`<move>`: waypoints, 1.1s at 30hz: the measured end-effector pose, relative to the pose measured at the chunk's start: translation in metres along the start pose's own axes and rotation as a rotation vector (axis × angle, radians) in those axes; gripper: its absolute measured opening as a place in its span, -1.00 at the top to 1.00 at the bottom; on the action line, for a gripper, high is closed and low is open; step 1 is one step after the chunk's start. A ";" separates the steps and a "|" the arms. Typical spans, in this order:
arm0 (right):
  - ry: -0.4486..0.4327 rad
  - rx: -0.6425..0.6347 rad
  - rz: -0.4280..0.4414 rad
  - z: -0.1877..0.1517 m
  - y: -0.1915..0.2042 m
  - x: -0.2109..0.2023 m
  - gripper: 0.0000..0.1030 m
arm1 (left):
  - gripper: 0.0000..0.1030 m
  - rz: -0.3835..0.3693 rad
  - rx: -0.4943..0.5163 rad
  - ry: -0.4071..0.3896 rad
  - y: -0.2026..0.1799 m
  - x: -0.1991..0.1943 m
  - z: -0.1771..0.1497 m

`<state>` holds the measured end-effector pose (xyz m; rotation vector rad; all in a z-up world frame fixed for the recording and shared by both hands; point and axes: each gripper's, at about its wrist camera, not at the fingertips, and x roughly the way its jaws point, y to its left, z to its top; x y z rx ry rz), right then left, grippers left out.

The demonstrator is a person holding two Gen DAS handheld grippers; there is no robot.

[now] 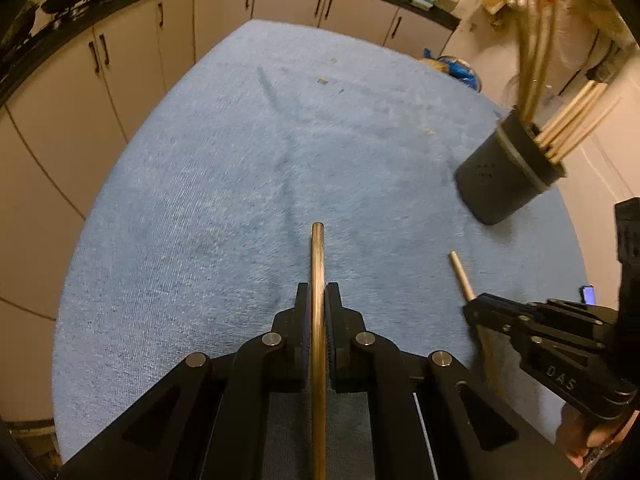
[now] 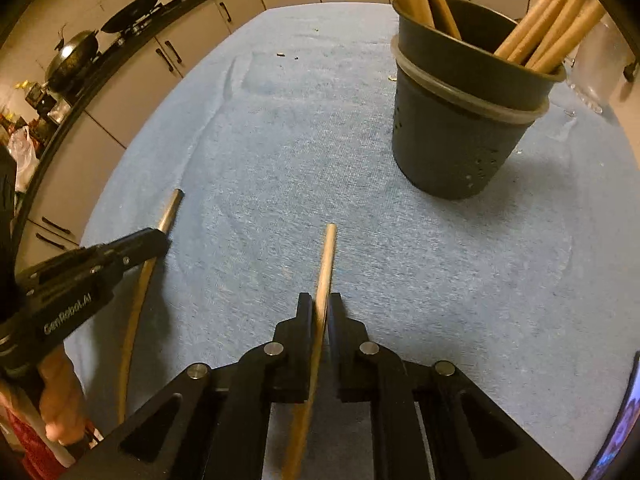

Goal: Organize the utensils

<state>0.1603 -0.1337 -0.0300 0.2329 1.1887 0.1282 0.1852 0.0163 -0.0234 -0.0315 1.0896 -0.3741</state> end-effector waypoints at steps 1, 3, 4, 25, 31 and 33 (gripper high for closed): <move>-0.012 0.002 0.015 -0.003 0.000 -0.004 0.87 | 0.88 -0.008 0.005 -0.014 -0.002 -0.005 0.000; -0.053 0.010 0.045 -0.005 0.001 -0.015 0.88 | 0.88 -0.020 0.012 -0.049 -0.006 -0.018 0.001; -0.088 0.015 0.061 -0.006 0.002 -0.025 0.88 | 0.88 -0.025 0.013 -0.062 -0.008 -0.024 0.002; -0.645 0.033 0.169 -0.068 -0.010 -0.166 0.88 | 0.88 -0.060 0.082 -0.344 -0.059 -0.126 -0.002; -0.679 0.042 0.166 -0.072 -0.013 -0.177 0.88 | 0.88 -0.043 0.103 -0.347 -0.067 -0.127 -0.004; -0.691 0.044 0.163 -0.072 -0.013 -0.180 0.88 | 0.88 -0.041 0.108 -0.348 -0.067 -0.128 -0.005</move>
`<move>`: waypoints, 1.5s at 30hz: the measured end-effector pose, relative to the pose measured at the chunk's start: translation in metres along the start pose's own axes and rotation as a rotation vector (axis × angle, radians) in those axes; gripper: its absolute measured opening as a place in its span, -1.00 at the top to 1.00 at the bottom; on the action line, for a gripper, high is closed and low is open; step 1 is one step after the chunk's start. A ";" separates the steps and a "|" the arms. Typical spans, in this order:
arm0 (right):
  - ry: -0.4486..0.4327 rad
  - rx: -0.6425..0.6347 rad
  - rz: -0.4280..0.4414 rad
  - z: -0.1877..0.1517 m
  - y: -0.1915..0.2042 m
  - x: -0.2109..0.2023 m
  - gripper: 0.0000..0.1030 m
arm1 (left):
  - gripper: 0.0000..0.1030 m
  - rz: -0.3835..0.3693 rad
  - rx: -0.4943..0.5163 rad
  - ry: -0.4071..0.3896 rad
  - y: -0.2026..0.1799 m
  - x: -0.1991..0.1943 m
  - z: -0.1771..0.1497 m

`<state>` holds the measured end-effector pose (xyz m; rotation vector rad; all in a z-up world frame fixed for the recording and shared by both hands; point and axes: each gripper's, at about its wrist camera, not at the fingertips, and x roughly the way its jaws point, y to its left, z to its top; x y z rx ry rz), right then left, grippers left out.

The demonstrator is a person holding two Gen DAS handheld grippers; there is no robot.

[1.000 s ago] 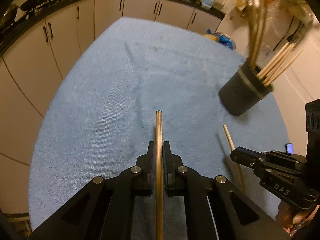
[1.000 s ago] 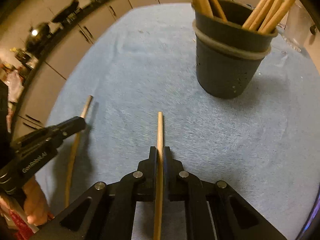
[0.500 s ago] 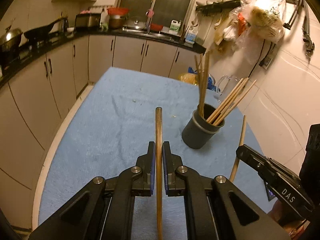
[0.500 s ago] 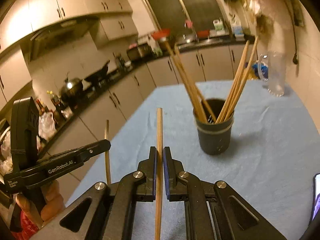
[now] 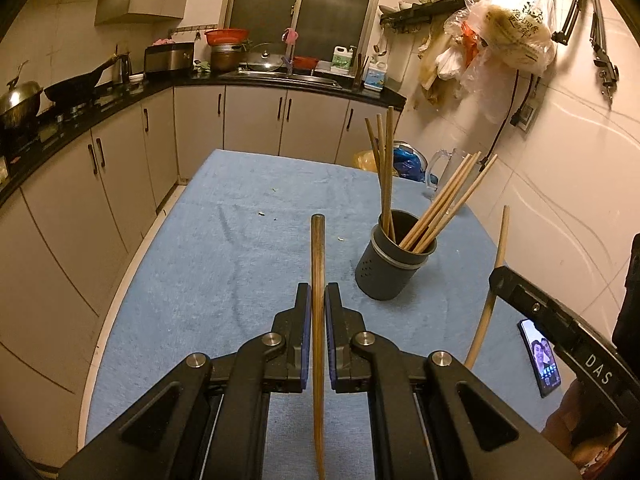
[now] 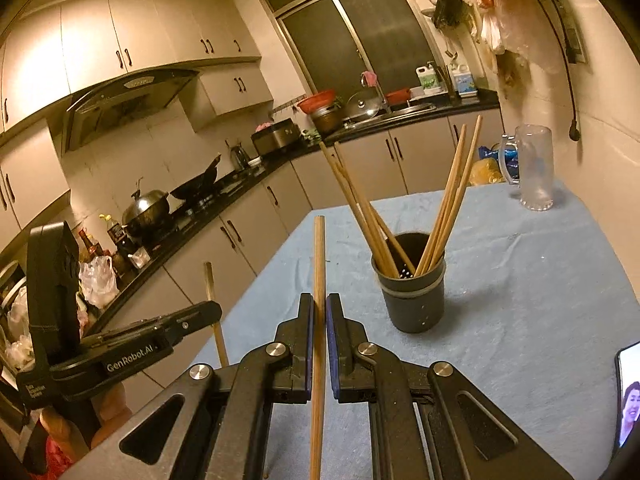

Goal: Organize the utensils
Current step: 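Carry both upright chopsticks toward the grey cup with both grippers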

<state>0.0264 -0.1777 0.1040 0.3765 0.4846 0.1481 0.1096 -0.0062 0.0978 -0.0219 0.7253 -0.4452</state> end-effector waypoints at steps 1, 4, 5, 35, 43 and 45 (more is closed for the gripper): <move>-0.003 -0.002 -0.002 0.001 0.000 -0.001 0.88 | 0.88 0.002 0.003 -0.001 -0.001 0.000 0.000; -0.010 0.003 -0.004 0.002 -0.001 -0.001 0.88 | 0.88 0.003 0.008 0.000 -0.001 -0.002 0.000; -0.012 0.004 -0.006 0.002 -0.002 -0.001 0.88 | 0.88 0.004 0.009 0.001 -0.002 -0.002 0.000; -0.057 0.044 -0.024 0.008 -0.012 -0.012 0.88 | 0.88 0.006 0.049 -0.005 -0.016 -0.005 0.008; -0.066 0.051 -0.028 0.010 -0.014 -0.015 0.88 | 0.88 0.006 0.060 -0.001 -0.022 -0.004 0.009; -0.070 0.054 -0.030 0.011 -0.014 -0.017 0.88 | 0.88 0.005 0.063 -0.001 -0.023 -0.005 0.010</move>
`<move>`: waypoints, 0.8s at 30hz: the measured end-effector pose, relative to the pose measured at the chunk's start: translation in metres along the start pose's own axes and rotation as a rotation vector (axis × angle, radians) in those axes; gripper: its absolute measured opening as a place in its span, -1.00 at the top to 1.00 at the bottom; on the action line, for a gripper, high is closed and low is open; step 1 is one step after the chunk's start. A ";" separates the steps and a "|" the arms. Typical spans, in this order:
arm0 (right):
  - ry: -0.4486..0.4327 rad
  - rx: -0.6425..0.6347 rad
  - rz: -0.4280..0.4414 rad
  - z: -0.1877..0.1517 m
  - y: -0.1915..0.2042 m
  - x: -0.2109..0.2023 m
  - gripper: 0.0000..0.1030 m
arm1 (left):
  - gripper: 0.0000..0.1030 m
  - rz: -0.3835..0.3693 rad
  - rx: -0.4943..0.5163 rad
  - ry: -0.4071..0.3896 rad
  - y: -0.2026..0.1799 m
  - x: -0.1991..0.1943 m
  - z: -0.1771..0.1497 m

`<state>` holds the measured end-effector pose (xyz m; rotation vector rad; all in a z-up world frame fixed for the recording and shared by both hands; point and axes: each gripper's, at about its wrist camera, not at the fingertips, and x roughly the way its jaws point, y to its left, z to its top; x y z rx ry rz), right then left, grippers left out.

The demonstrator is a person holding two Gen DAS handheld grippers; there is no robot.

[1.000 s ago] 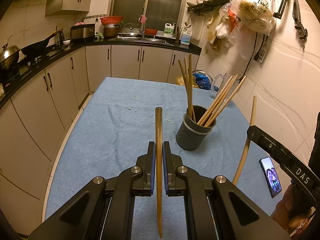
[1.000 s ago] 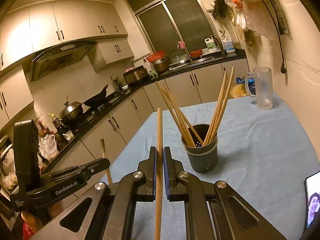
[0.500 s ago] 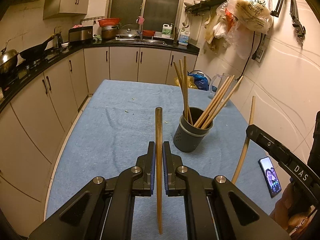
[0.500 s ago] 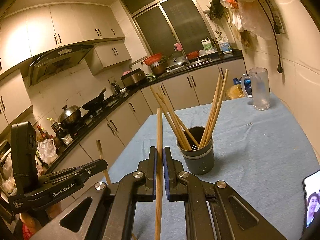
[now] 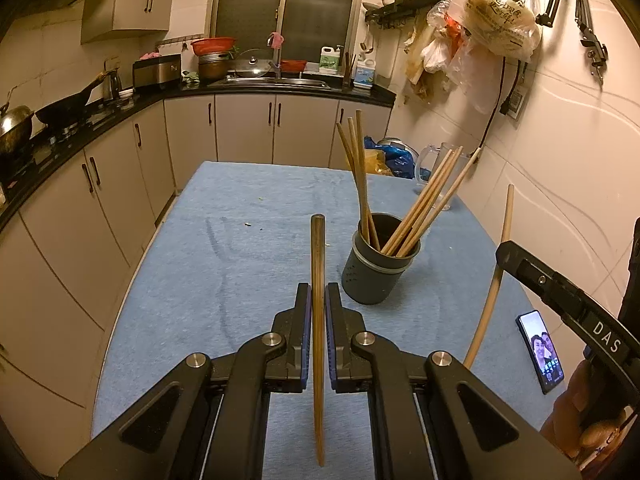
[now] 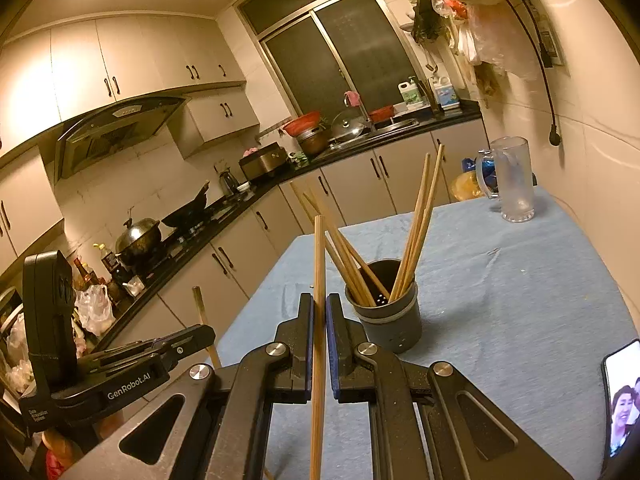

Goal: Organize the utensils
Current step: 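Carry both upright chopsticks toward the grey cup with both grippers, then lower both held chopsticks into the grey cup with both grippers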

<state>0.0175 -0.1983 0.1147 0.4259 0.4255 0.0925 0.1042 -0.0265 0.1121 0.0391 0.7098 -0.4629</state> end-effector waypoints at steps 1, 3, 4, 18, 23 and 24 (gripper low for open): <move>-0.001 0.002 0.001 0.001 -0.001 -0.001 0.88 | 0.88 0.001 0.003 0.000 0.000 0.000 0.000; -0.005 0.004 -0.002 0.002 -0.001 -0.002 0.88 | 0.88 0.001 0.006 0.001 -0.002 0.000 0.001; -0.007 0.005 -0.003 0.002 -0.002 -0.002 0.88 | 0.88 0.001 0.008 0.002 -0.003 0.001 0.001; -0.052 0.011 -0.023 0.018 -0.013 -0.007 0.88 | 0.88 -0.033 0.019 0.000 -0.015 0.002 0.023; -0.104 0.009 -0.044 0.039 -0.016 -0.011 0.88 | 0.88 -0.071 0.011 -0.032 -0.021 -0.004 0.050; -0.112 0.011 -0.048 0.043 -0.017 -0.012 0.88 | 0.88 -0.075 0.010 -0.040 -0.023 -0.005 0.056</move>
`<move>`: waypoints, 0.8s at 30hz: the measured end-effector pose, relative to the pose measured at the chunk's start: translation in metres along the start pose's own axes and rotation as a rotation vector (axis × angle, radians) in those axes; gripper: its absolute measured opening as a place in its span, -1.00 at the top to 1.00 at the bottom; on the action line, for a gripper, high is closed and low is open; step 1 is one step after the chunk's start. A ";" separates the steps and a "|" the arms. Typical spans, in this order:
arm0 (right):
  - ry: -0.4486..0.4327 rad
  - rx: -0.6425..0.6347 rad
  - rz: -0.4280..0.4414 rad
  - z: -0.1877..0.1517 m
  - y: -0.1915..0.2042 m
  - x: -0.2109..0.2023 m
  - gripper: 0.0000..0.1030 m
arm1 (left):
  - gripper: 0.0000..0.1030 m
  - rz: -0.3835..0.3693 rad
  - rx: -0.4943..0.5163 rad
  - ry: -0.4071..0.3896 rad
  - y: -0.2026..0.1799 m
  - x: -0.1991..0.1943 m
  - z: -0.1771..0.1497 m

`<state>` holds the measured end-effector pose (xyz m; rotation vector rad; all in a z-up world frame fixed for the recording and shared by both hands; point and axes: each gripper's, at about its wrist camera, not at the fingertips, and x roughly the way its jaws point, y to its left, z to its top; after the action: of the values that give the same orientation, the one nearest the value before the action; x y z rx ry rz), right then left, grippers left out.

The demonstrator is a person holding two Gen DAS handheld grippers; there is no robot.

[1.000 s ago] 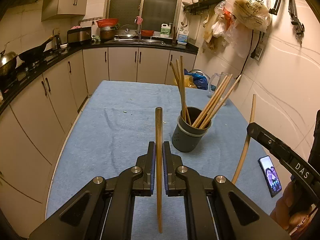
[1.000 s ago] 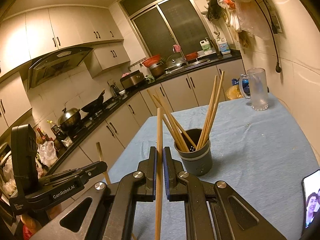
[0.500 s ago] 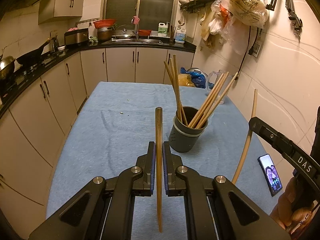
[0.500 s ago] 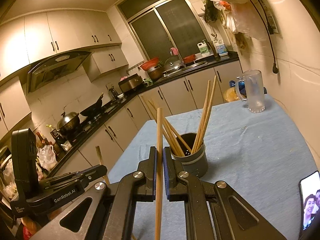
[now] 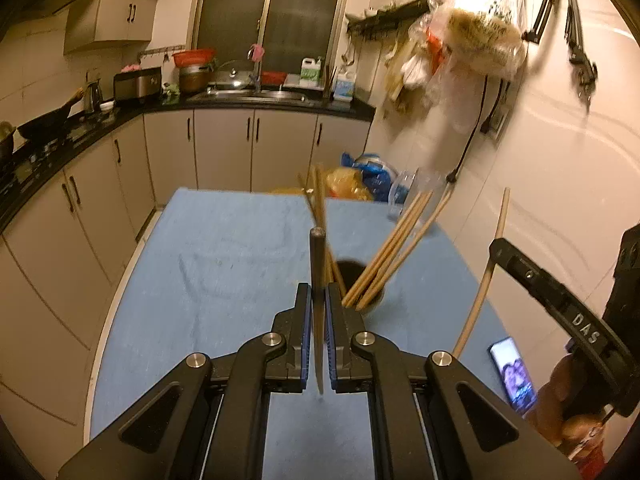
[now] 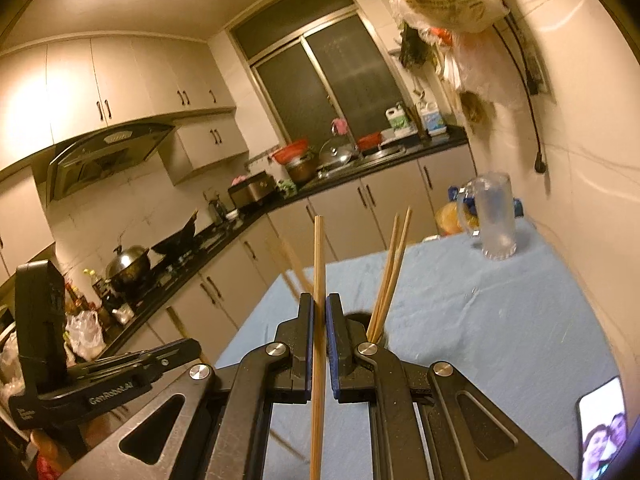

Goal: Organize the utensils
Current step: 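Lower both held chopsticks into the grey cup with both grippers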

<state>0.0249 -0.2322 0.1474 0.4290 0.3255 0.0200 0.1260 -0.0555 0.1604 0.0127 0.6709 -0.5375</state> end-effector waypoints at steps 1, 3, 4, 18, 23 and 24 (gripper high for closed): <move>-0.011 0.001 -0.005 0.005 -0.001 0.001 0.88 | 0.88 -0.004 0.001 -0.013 -0.002 -0.001 0.008; -0.031 0.002 -0.011 0.015 -0.002 0.002 0.88 | 0.88 -0.015 0.004 -0.038 -0.005 -0.005 0.022; -0.046 0.000 -0.015 0.021 -0.001 0.003 0.88 | 0.88 -0.021 0.006 -0.050 -0.006 -0.007 0.030; -0.221 -0.048 -0.169 0.080 0.009 0.063 0.88 | 0.88 -0.056 0.002 -0.133 -0.011 0.018 0.094; -0.191 -0.070 -0.207 0.062 0.002 0.098 0.88 | 0.88 -0.076 -0.025 -0.065 0.000 0.056 0.079; -0.182 -0.077 -0.206 0.058 0.001 0.101 0.88 | 0.88 -0.080 -0.028 -0.054 0.001 0.061 0.076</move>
<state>0.1392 -0.2457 0.1663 0.3162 0.1874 -0.2063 0.2107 -0.0970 0.1839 -0.0544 0.6281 -0.6033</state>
